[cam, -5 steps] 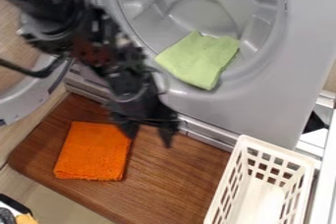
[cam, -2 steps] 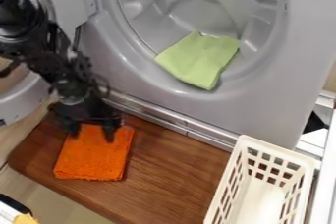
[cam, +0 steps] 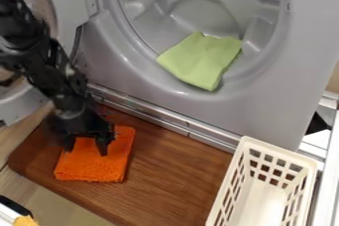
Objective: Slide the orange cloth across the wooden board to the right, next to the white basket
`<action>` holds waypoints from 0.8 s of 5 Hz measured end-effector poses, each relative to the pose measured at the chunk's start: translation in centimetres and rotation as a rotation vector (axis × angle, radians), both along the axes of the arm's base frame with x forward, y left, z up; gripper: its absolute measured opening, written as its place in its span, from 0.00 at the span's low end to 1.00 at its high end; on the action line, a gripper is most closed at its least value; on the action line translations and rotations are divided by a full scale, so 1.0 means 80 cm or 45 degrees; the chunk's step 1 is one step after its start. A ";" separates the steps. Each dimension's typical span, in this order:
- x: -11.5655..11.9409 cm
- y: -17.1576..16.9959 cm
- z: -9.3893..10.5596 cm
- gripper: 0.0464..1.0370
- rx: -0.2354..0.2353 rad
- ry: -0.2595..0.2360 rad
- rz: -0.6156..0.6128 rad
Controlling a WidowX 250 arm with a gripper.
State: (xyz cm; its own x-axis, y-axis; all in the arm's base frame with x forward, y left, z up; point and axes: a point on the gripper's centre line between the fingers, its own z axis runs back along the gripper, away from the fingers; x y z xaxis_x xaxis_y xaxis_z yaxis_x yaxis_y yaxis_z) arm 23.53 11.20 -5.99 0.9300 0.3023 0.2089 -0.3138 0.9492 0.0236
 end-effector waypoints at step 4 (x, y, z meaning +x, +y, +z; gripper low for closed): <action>0.024 -0.073 -0.019 0.96 -0.083 -0.037 -0.146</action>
